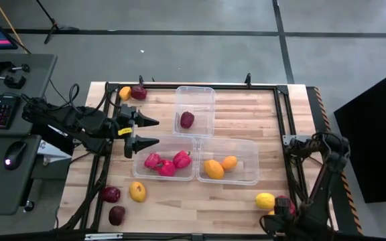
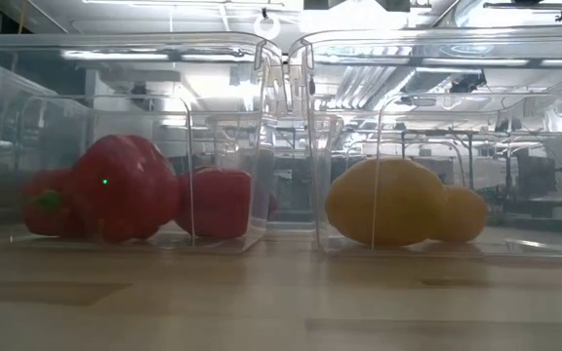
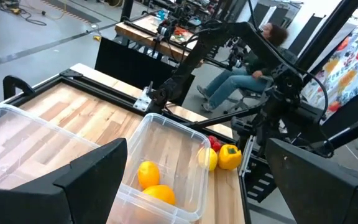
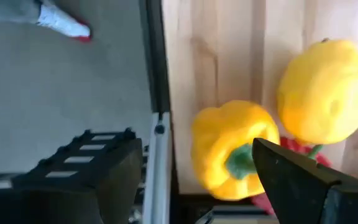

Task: Sort produce into baskets
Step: Put the bottom right yellow bell pepper into the middle right transparent bin

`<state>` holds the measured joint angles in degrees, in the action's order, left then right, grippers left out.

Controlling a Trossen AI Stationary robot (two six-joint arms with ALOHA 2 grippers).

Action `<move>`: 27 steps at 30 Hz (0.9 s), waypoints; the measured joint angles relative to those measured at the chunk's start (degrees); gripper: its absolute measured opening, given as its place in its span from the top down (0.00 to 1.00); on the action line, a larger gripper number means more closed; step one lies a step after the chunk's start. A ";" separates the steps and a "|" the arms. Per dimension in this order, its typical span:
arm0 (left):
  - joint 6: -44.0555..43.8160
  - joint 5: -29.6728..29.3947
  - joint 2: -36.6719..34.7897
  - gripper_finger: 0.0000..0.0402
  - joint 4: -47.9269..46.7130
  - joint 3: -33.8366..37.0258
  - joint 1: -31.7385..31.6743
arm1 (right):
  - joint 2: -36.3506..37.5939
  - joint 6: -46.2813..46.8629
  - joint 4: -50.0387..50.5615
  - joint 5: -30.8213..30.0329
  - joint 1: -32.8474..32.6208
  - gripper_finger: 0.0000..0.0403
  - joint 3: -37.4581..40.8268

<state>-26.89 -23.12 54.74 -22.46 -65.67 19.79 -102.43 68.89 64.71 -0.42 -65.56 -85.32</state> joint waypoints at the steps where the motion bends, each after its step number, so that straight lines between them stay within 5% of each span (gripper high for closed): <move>1: 0.02 0.00 0.00 0.07 0.00 0.00 0.00 | 0.02 -0.24 0.38 -1.15 -0.37 0.28 0.00; 18: 0.02 -0.02 0.00 0.07 0.05 0.00 0.00 | 0.02 1.63 -8.81 -5.07 0.37 0.28 -0.11; 27: 0.07 -0.02 0.00 0.07 0.04 0.00 0.00 | 0.04 5.74 -1.91 -4.50 0.76 0.25 -0.11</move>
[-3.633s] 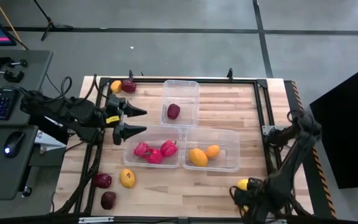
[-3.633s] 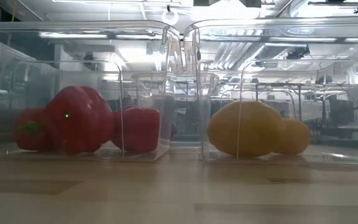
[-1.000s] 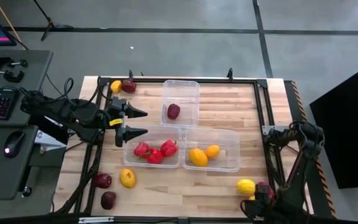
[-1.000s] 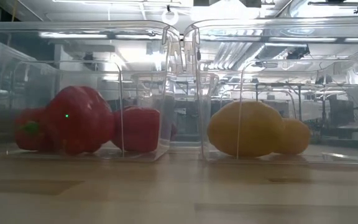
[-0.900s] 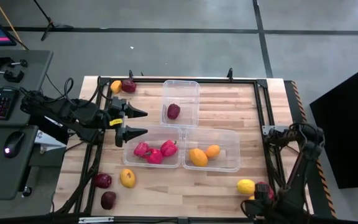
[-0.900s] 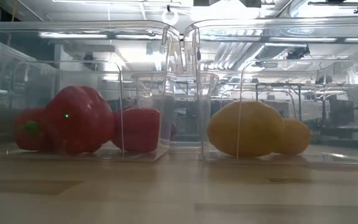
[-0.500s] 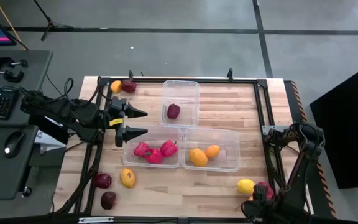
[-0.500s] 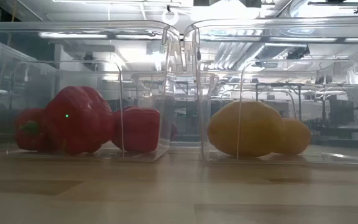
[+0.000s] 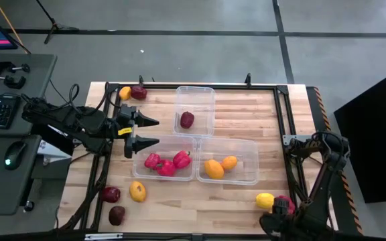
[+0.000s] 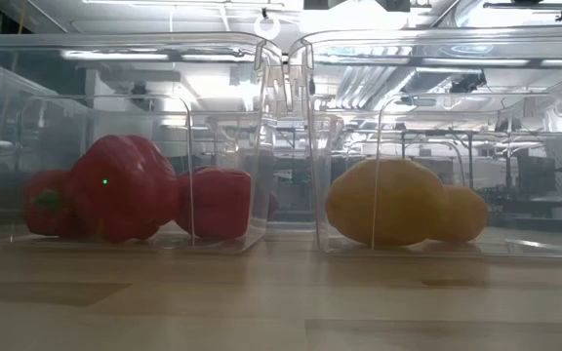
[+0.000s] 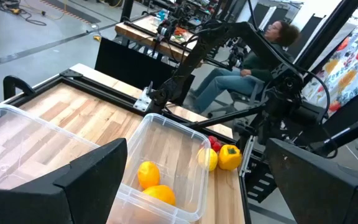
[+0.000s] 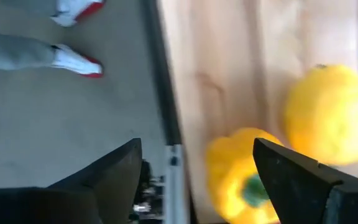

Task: Sort produce into baskets
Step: Put the bottom right yellow bell pepper into the middle right transparent bin

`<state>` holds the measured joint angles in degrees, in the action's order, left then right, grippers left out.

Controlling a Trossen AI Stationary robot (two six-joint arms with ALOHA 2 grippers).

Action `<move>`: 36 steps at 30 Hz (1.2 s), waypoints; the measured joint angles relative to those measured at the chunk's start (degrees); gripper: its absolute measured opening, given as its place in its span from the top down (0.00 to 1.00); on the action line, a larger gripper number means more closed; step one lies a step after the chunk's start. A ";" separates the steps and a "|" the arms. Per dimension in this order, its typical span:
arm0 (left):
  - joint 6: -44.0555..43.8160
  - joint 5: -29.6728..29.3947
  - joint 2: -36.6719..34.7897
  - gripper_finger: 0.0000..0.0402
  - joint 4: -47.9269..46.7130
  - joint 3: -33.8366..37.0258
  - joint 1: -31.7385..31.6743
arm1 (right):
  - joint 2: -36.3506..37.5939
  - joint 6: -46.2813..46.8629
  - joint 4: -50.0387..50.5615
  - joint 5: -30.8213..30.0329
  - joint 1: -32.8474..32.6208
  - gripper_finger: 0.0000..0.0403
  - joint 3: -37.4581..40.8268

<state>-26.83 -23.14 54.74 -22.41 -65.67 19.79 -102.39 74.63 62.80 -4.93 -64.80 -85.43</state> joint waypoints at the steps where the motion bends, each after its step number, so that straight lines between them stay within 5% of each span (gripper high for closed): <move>1: 0.00 0.00 0.00 0.07 0.00 0.00 0.00 | 0.00 0.00 1.21 0.55 0.22 0.24 0.00; 12: 1.25 -0.07 0.00 0.07 -0.07 0.00 0.00 | 0.00 4.81 1.41 2.83 -0.22 0.23 -0.01; 24: 0.52 -0.17 0.00 0.07 -0.07 0.02 0.00 | -1.07 -5.91 10.16 4.08 -0.24 0.22 0.00; 36: 0.48 -0.22 0.00 0.07 -0.04 0.02 0.00 | -1.70 1.86 7.61 3.64 -1.92 0.22 0.00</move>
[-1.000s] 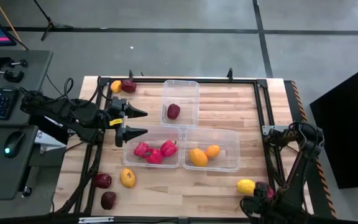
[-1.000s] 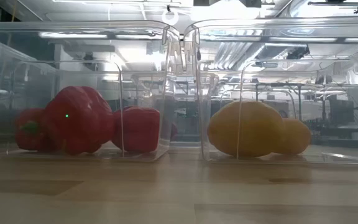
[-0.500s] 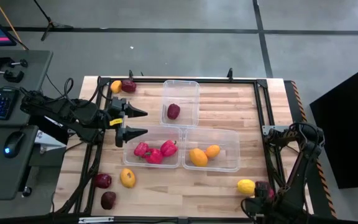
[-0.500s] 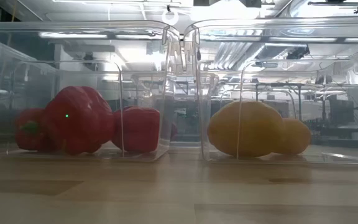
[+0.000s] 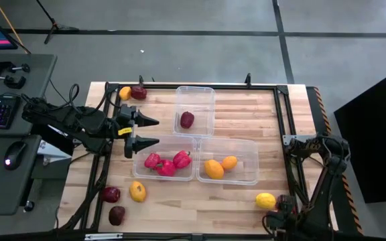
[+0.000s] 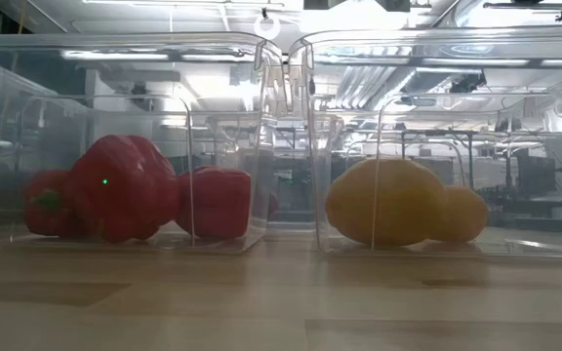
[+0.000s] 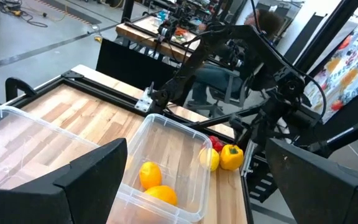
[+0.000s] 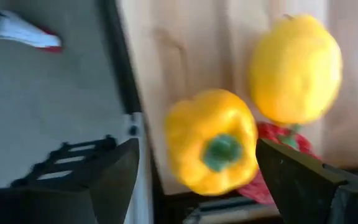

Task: Sort produce into baskets
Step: Put the bottom right yellow bell pepper into the middle right transparent bin

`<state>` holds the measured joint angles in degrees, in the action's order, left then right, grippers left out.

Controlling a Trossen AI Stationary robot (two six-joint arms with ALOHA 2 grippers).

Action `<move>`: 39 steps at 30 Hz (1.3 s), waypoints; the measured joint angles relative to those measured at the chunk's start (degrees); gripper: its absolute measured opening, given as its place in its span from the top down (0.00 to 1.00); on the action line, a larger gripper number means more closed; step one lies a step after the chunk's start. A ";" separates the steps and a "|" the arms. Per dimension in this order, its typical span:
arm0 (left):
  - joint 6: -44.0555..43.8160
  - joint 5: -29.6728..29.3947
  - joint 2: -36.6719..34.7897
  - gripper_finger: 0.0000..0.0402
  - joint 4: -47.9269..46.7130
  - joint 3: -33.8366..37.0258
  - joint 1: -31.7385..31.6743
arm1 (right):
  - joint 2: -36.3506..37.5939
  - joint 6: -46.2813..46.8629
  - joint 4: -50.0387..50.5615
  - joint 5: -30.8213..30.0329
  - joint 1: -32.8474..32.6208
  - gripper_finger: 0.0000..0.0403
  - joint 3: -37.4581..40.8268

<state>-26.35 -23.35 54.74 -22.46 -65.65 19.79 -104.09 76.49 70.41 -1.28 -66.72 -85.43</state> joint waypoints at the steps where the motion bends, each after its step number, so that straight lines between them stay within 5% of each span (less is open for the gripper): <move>1: 0.00 0.00 -0.02 0.07 0.02 0.00 0.00 | -0.10 0.98 1.33 -0.16 -0.19 0.22 0.00; 15: -0.61 -0.02 -0.02 0.07 0.04 0.00 -0.02 | -2.06 2.03 1.75 -1.30 -1.11 0.25 0.00; 28: -1.98 0.05 -0.02 0.07 0.02 0.00 -0.01 | -1.25 1.85 4.32 -0.67 -1.10 0.64 0.02; 39: -2.08 0.09 -0.02 0.07 0.02 0.00 -0.01 | -1.25 6.70 5.27 -1.67 -1.48 0.68 0.02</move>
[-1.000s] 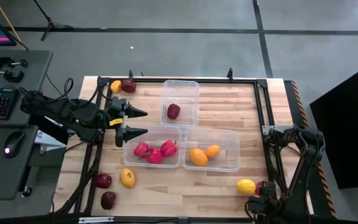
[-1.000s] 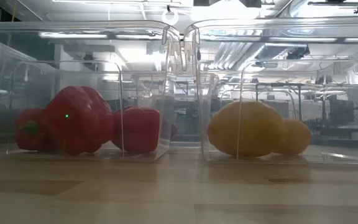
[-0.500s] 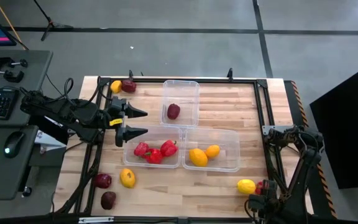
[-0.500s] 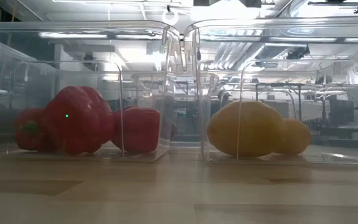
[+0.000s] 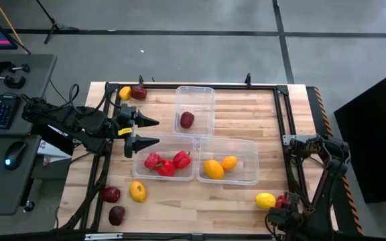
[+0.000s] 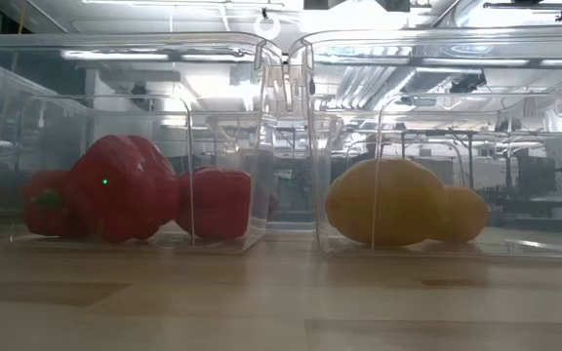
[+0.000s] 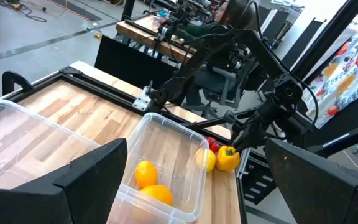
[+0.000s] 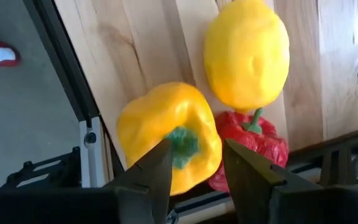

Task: Sort produce into baskets
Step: Put the bottom right yellow bell pepper into the middle right transparent bin

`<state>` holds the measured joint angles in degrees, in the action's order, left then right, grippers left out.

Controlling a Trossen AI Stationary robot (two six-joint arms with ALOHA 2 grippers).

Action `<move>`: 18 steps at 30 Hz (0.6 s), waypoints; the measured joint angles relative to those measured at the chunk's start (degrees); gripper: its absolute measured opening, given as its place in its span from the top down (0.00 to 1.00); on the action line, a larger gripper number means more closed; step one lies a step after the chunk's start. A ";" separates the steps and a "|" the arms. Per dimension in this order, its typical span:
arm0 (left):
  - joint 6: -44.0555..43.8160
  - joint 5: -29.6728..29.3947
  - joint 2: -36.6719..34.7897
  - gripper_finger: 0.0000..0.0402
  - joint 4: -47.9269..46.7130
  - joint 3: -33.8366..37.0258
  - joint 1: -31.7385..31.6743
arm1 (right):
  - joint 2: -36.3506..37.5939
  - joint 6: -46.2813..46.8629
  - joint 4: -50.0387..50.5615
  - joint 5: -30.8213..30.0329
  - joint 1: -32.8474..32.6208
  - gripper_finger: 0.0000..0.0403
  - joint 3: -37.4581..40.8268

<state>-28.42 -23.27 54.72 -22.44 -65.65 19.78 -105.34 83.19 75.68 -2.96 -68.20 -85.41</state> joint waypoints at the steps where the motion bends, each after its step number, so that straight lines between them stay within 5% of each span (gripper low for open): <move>1: 0.02 0.00 0.00 0.07 0.00 0.00 0.00 | 0.00 0.99 -0.01 0.02 -0.14 0.68 0.01; 10: 0.04 -0.02 0.00 0.07 0.00 0.00 0.00 | 0.07 7.26 -0.84 -1.30 -0.55 0.68 0.58; 18: -1.04 0.07 0.00 0.07 0.00 0.00 0.00 | 9.20 14.32 -12.18 -1.98 -0.35 0.68 12.23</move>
<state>-29.46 -23.20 54.72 -22.44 -65.65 19.78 -96.14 97.51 63.50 -4.93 -68.55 -73.17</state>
